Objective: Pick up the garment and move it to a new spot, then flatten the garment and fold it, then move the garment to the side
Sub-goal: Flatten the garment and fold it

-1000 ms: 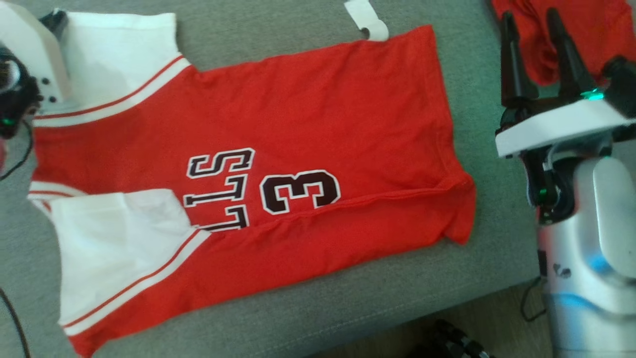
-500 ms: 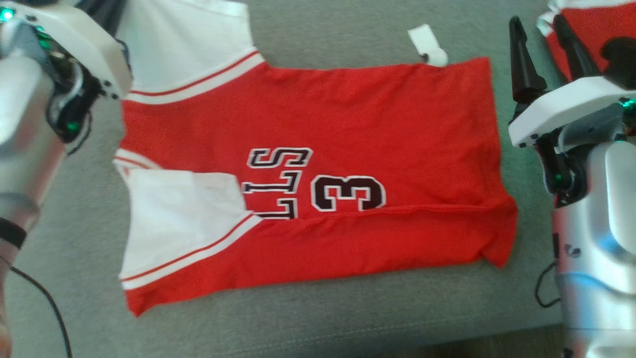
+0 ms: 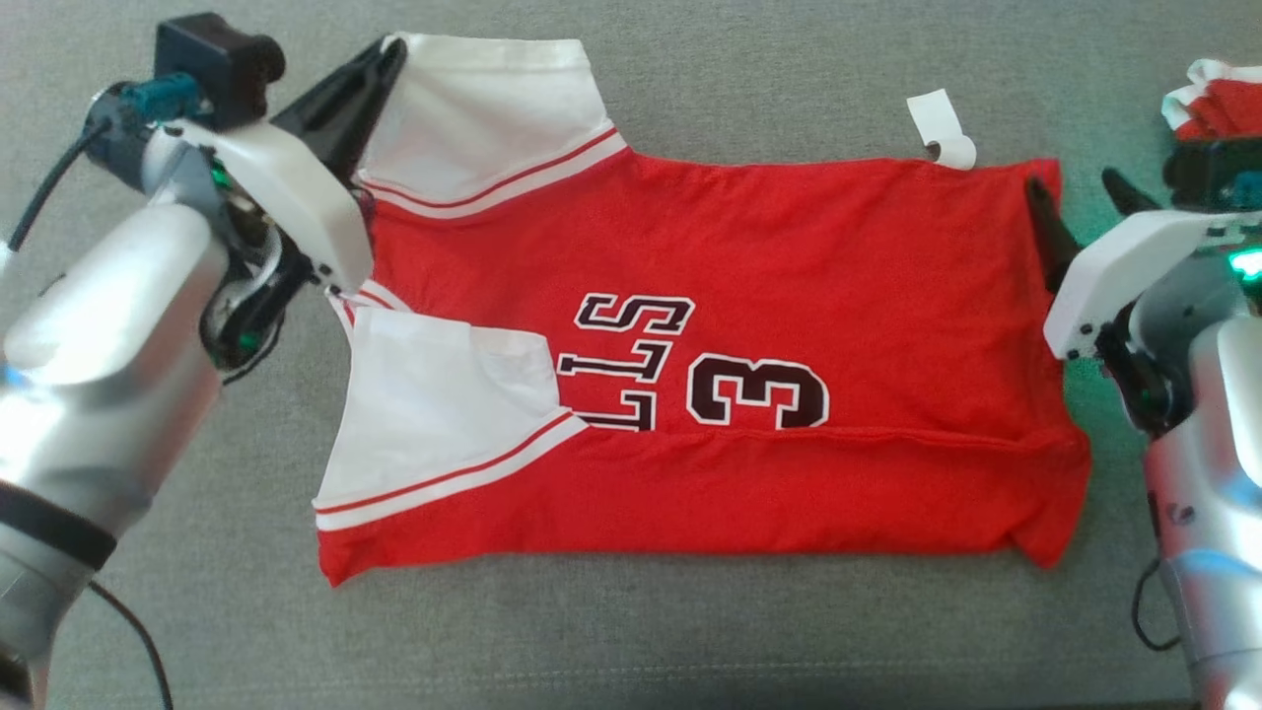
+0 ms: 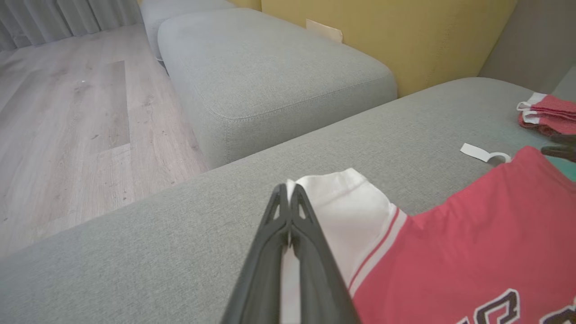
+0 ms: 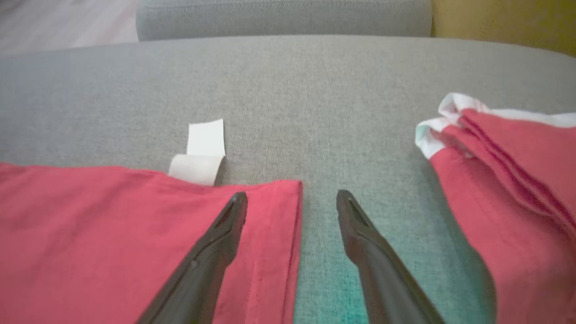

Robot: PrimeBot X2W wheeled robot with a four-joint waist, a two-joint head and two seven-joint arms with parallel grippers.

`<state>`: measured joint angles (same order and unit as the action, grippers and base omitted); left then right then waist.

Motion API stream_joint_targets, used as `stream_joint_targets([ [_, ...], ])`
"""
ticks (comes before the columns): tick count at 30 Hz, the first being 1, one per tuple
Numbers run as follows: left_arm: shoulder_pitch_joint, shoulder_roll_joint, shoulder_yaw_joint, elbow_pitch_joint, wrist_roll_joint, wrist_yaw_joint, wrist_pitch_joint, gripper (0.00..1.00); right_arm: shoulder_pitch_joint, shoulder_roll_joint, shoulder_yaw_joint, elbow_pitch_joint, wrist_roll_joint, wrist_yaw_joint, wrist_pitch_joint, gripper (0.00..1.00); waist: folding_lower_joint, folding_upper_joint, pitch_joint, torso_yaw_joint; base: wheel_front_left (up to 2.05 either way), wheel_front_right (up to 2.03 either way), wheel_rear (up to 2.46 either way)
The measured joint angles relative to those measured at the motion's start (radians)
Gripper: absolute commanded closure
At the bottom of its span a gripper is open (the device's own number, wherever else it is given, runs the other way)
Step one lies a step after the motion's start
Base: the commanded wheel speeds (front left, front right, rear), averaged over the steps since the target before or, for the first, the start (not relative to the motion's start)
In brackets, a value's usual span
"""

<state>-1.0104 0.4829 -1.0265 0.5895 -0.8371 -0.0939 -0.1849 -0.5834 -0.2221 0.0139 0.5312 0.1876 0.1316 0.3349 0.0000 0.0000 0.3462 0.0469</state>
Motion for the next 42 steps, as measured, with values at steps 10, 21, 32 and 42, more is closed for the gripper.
stream_joint_targets([
  [10, 0.006, 0.023, -0.003, -0.092, 0.0, 0.034, 0.022, 1.0, -0.078, -0.023, 0.029, 0.111, -0.01, 0.0, 0.0, 0.0, 0.0, 0.0, 0.031, 0.008, 0.0, 0.0, 0.0],
  [21, 0.006, 0.022, -0.011, -0.103, 0.0, 0.042, 0.033, 1.0, -0.184, -0.044, 0.104, 0.219, 0.006, 0.0, 0.024, 0.24, 0.0, 0.0, 0.052, 0.021, 0.0, 0.0, 0.0],
  [32, -0.023, 0.025, 0.006, 0.0, -0.016, 0.042, 0.01, 1.0, -0.243, -0.078, 0.195, 0.237, 0.081, 0.0, -0.035, 1.0, 0.0, 0.0, 0.055, -0.001, 0.0, 0.0, 0.0],
  [42, -0.168, 0.002, 0.07, 0.168, 0.003, 0.041, -0.047, 1.0, -0.387, -0.077, 0.217, 0.283, 0.086, 0.0, -0.146, 1.0, 0.0, 0.0, 0.072, -0.017, 0.0, 0.0, 0.0],
])
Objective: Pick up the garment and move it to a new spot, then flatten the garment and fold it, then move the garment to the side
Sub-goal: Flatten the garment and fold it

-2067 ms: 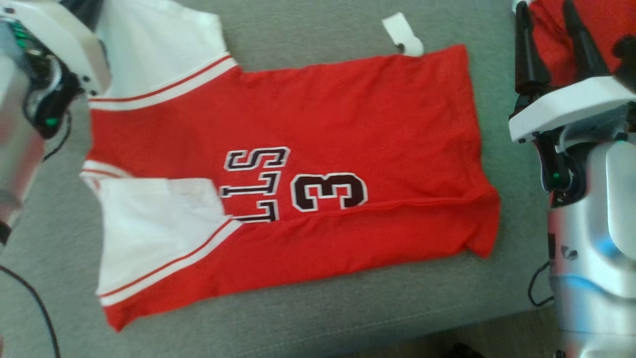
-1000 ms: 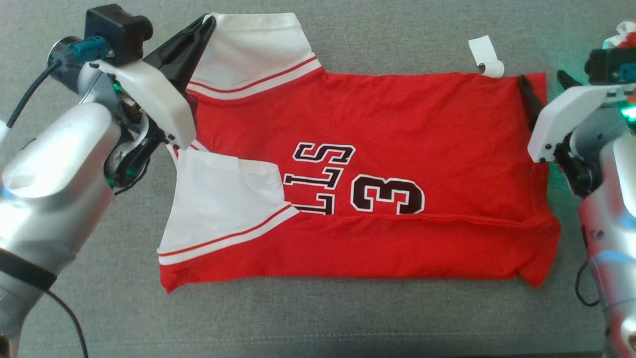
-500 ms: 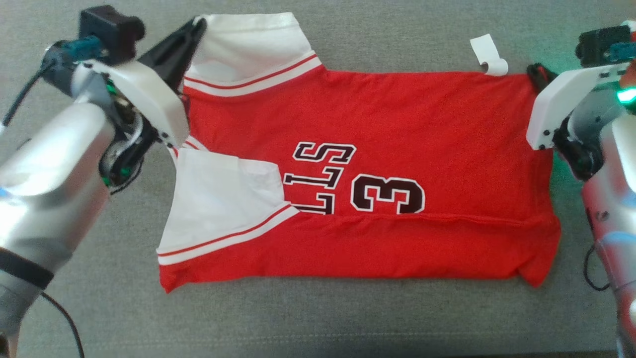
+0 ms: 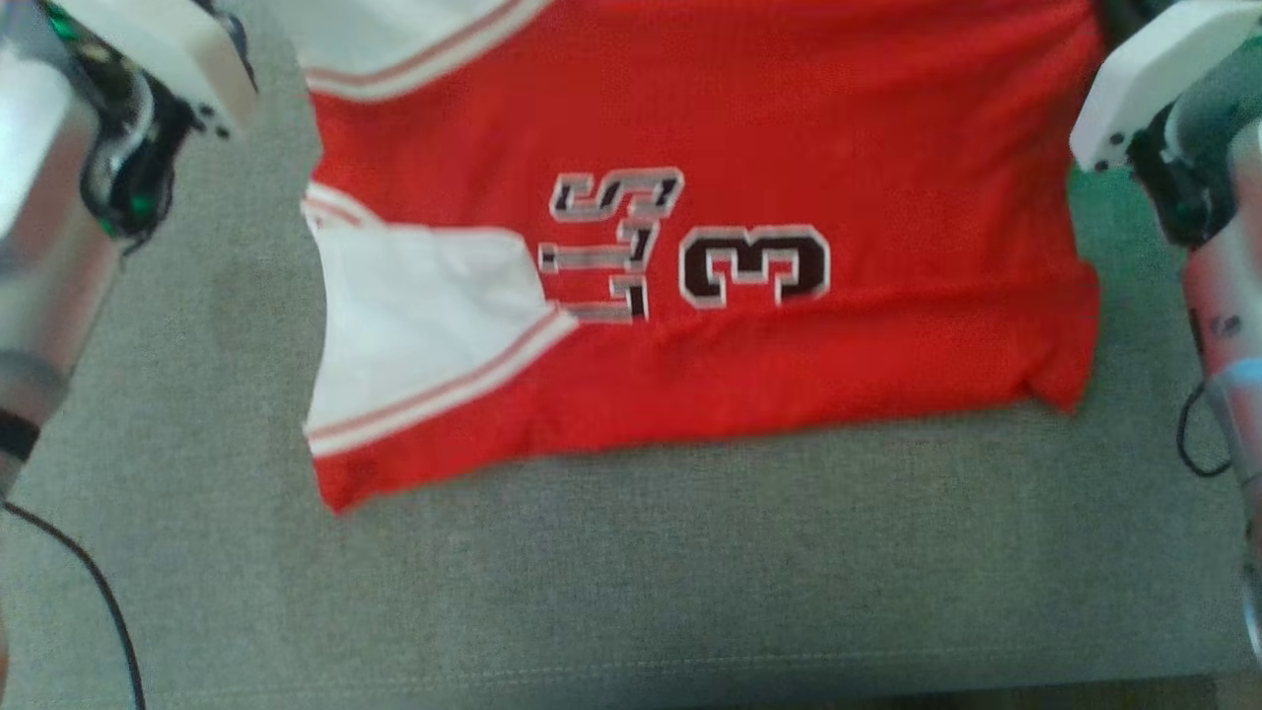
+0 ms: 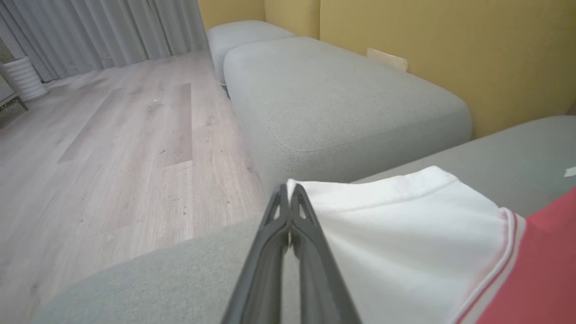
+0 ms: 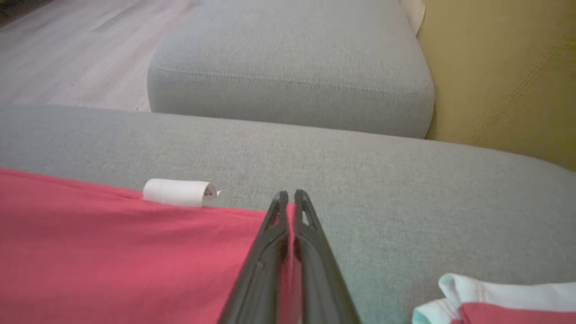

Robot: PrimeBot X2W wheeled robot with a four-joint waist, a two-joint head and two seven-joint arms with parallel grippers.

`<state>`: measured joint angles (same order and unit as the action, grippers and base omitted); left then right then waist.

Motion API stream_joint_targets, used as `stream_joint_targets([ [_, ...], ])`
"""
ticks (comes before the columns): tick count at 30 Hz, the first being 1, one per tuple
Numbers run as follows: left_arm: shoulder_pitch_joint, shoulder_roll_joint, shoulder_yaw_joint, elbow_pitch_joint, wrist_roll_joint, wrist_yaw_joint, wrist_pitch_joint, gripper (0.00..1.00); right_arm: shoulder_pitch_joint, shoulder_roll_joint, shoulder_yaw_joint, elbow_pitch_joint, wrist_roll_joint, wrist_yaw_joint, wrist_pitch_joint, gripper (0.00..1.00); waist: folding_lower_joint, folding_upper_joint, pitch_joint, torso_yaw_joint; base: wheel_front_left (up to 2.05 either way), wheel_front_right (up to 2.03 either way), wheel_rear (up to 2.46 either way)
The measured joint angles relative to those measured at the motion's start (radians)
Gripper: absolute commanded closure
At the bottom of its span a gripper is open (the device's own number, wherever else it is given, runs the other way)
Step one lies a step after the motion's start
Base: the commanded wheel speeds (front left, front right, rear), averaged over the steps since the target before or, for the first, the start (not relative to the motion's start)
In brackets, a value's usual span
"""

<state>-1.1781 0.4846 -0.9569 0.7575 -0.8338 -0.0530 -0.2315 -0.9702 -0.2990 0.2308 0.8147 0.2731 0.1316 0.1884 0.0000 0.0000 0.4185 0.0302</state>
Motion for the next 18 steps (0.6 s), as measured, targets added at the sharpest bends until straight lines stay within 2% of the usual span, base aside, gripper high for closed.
stream_joint_targets([
  [10, -0.087, -0.055, 0.067, 0.094, 0.049, -0.009, -0.018, 1.0, -0.113, 0.007, -0.019, 0.086, -0.002, 0.0, -0.156, 1.0, 0.0, 0.0, 0.008, 0.003, 0.0, 0.0, 0.0],
  [18, 0.004, -0.069, 0.102, 0.058, 0.114, -0.049, -0.018, 1.0, -0.082, 0.007, 0.03, 0.134, 0.026, 0.0, -0.225, 1.0, 0.0, 0.0, -0.038, 0.017, 0.0, 0.0, 0.0],
])
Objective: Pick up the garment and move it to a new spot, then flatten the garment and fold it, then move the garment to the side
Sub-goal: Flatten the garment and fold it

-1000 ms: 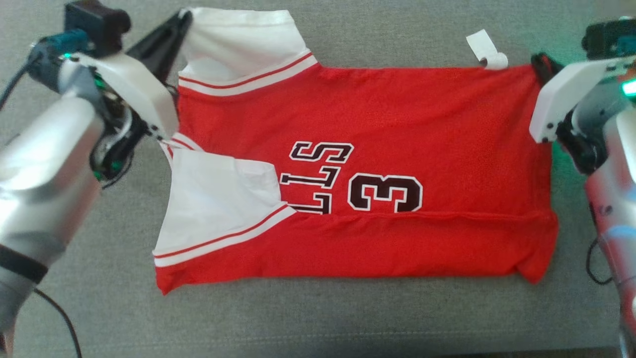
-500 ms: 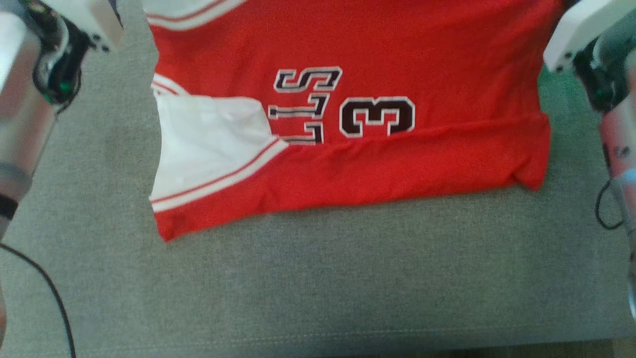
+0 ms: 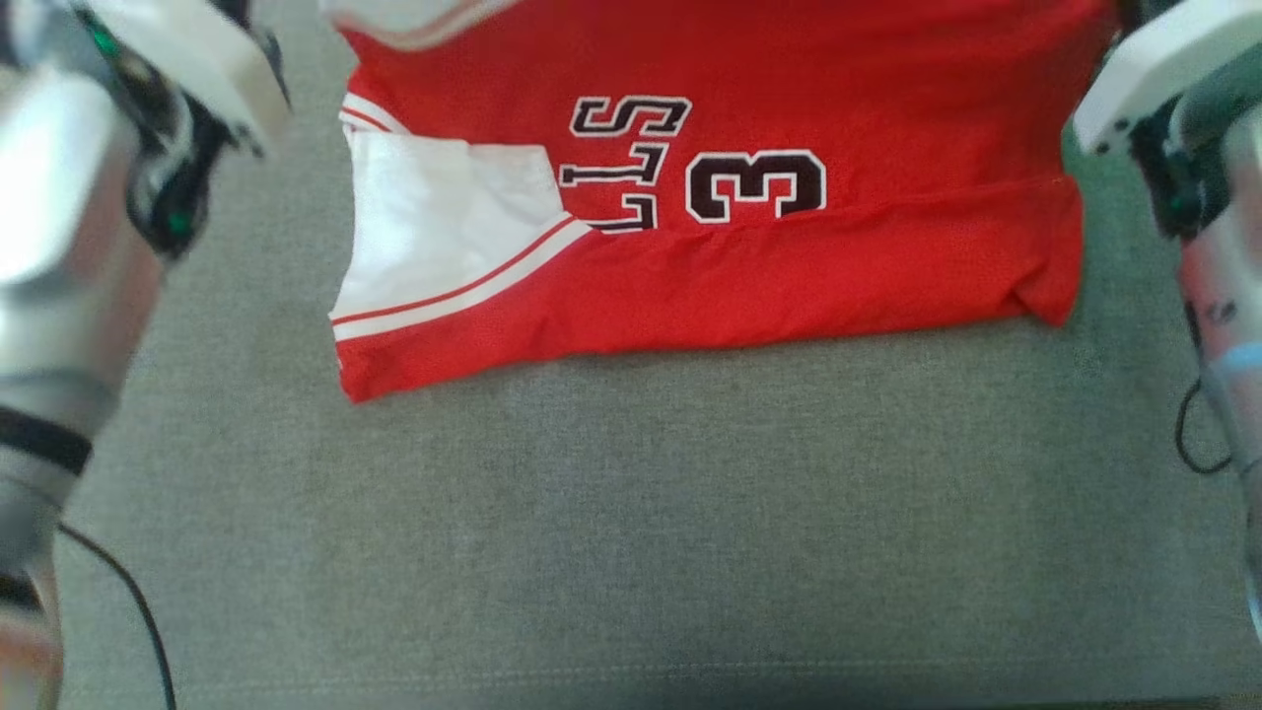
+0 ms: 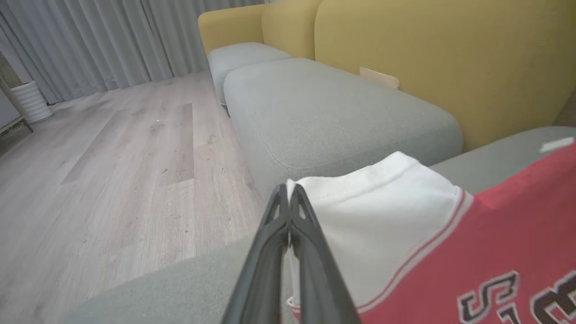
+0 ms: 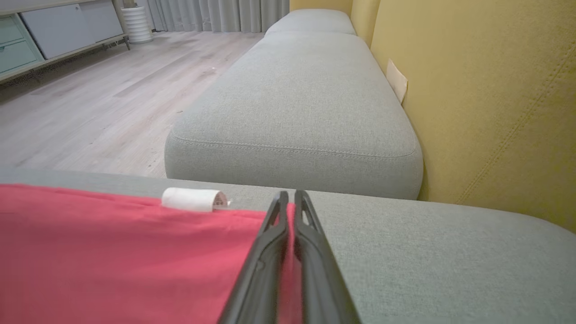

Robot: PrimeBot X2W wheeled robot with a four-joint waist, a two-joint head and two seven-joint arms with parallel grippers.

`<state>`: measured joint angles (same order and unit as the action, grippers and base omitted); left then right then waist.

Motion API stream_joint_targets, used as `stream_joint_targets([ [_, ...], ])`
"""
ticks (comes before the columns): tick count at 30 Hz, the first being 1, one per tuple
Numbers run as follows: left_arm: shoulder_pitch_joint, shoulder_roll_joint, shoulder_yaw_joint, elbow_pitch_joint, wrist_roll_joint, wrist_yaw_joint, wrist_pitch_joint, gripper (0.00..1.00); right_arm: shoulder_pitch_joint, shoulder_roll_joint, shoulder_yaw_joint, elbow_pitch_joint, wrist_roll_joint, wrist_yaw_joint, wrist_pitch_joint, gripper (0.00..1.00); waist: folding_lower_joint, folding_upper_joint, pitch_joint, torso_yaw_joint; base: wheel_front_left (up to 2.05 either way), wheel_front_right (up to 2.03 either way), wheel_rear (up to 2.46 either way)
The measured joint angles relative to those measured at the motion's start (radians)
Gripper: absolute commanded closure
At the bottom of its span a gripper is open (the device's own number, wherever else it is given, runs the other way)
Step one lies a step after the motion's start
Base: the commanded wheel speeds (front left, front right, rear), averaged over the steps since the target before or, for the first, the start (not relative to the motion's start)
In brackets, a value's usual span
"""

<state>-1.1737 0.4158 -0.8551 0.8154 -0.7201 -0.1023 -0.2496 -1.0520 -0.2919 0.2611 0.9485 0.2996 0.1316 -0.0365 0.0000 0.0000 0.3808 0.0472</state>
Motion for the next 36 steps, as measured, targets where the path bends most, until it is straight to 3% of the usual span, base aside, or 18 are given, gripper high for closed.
stream_joint_targets([
  [9, 0.211, 0.053, 0.003, -0.136, 0.033, -0.021, 0.0, 1.0, 0.18, -0.083, 0.186, -0.067, 0.16, 0.0, 0.051, 1.0, 0.0, 0.0, -0.091, 0.026, 0.0, 0.0, 0.0],
  [22, 0.421, 0.183, -0.17, -0.357, -0.007, -0.03, 0.122, 1.0, 0.329, -0.251, 0.385, -0.2, 0.365, 0.0, 0.231, 1.0, 0.0, 0.0, -0.161, 0.059, 0.0, 0.0, 0.0],
  [36, 0.449, 0.218, -0.243, -0.419, -0.047, -0.03, 0.213, 1.0, 0.359, -0.301, 0.475, -0.28, 0.503, 0.0, 0.386, 1.0, 0.0, 0.0, -0.178, 0.037, 0.0, 0.0, 0.0],
])
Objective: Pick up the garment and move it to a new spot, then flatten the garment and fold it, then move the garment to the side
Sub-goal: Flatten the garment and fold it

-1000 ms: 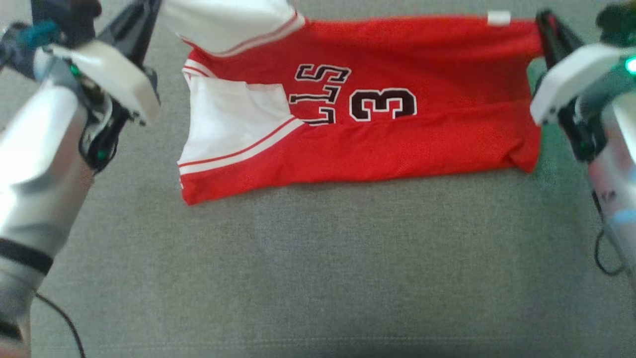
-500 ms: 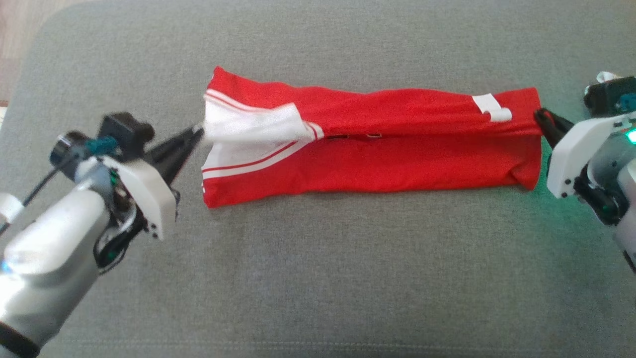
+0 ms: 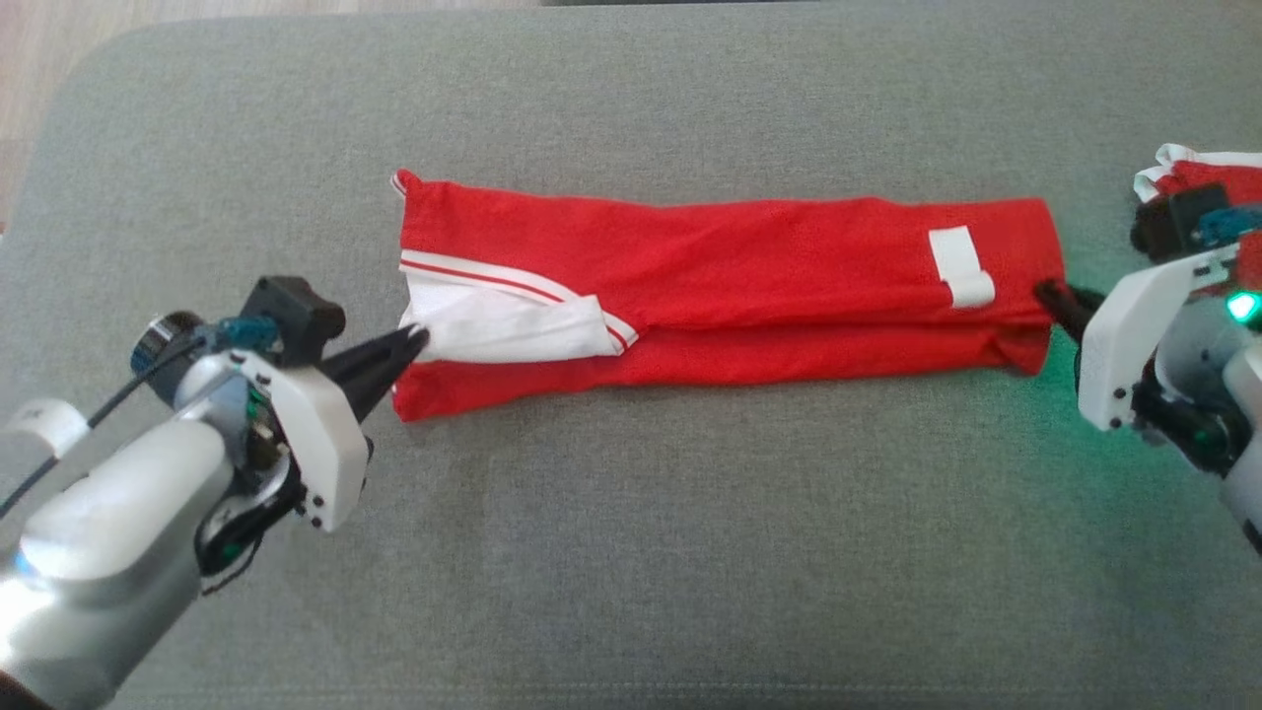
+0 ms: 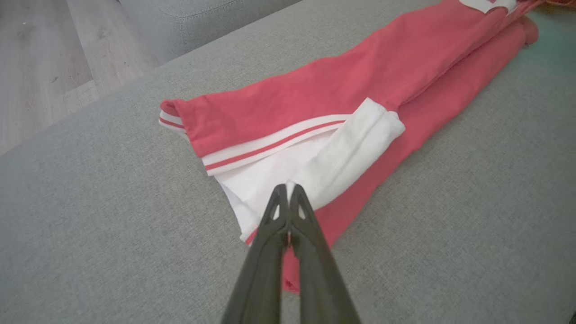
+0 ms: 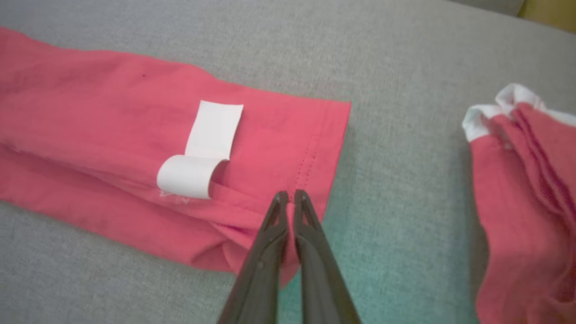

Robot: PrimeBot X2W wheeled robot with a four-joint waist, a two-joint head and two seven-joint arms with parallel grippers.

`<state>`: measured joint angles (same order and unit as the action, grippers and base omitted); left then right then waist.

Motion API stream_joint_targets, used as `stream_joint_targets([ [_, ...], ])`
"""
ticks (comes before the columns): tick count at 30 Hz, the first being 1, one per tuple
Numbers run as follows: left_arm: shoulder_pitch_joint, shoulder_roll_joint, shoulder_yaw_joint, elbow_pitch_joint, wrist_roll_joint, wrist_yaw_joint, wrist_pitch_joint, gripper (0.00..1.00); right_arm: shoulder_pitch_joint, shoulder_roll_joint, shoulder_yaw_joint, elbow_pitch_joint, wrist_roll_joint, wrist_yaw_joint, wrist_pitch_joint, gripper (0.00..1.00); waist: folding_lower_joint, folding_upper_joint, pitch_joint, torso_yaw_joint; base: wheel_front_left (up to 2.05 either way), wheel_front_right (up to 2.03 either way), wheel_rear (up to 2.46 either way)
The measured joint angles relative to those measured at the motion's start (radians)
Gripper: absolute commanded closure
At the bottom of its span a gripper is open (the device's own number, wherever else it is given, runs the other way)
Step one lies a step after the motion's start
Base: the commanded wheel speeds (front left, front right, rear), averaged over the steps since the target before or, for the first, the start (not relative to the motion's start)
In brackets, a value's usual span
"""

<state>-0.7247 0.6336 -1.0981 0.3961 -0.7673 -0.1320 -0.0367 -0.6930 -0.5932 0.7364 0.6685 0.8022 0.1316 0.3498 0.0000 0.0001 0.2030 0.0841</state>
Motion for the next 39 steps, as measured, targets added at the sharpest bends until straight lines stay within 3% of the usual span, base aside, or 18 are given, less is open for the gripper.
stream_joint_targets([
  [1, 0.005, 0.0, -0.003, 0.0, -0.001, 0.0, 0.0, 1.0, 0.006, 0.0, 0.003, 0.0, 0.008, 0.0, 0.007, 1.0, 0.0, 0.0, -0.002, -0.001, 0.0, 0.0, 0.0],
  [2, 0.009, 0.0, -0.005, 0.002, -0.002, 0.0, 0.0, 1.0, 0.011, 0.0, 0.004, -0.002, 0.009, 0.0, 0.008, 0.6, 0.0, 0.0, -0.003, -0.001, 0.0, 0.0, 0.0],
  [3, 0.012, -0.002, -0.005, 0.004, -0.002, 0.005, -0.001, 1.0, 0.012, 0.0, 0.002, -0.002, 0.016, 0.0, 0.008, 0.0, 0.0, 0.0, -0.004, -0.002, 0.0, 0.0, 0.0],
  [4, 0.014, -0.004, -0.005, 0.01, -0.002, 0.013, -0.003, 0.13, 0.012, -0.001, 0.002, -0.002, 0.025, 0.0, 0.009, 0.0, 0.0, 0.0, -0.005, -0.002, 0.0, 0.0, 0.0],
  [5, 0.015, -0.007, -0.005, 0.017, -0.002, 0.02, -0.012, 0.0, 0.012, -0.001, 0.001, -0.002, 0.027, 0.0, 0.008, 0.0, 0.0, 0.0, -0.007, -0.003, 0.0, 0.0, 0.0],
  [13, 0.03, -0.043, 0.058, 0.062, -0.034, 0.104, -0.123, 0.0, 0.011, -0.002, -0.042, -0.03, 0.054, 0.0, -0.05, 0.0, 0.0, 0.0, -0.034, -0.015, 0.0, 0.0, 0.0],
  [20, 0.086, -0.128, 0.283, 0.03, -0.122, 0.248, -0.212, 0.0, 0.009, 0.039, -0.164, -0.059, 0.055, 0.0, -0.263, 0.0, 0.0, 0.0, -0.084, -0.024, 0.0, 0.0, 0.0],
  [25, 0.213, -0.211, 0.52, -0.113, -0.04, 0.297, -0.213, 0.0, 0.036, 0.145, -0.264, -0.081, 0.008, 0.0, -0.417, 0.0, 0.0, 0.0, -0.111, -0.027, 0.0, 0.0, 0.0],
  [29, 0.361, -0.284, 0.667, -0.192, 0.07, 0.293, -0.213, 0.0, 0.123, 0.249, -0.337, -0.083, -0.068, 0.0, -0.505, 0.0, 0.0, 0.0, -0.122, -0.027, 0.0, 0.0, 0.0],
  [39, 0.589, -0.463, 0.838, -0.22, 0.291, 0.17, -0.213, 0.0, 0.349, 0.473, -0.559, -0.089, -0.295, 0.0, -0.579, 0.0, 0.0, 0.0, -0.123, -0.008, 0.0, 0.0, 0.0],
])
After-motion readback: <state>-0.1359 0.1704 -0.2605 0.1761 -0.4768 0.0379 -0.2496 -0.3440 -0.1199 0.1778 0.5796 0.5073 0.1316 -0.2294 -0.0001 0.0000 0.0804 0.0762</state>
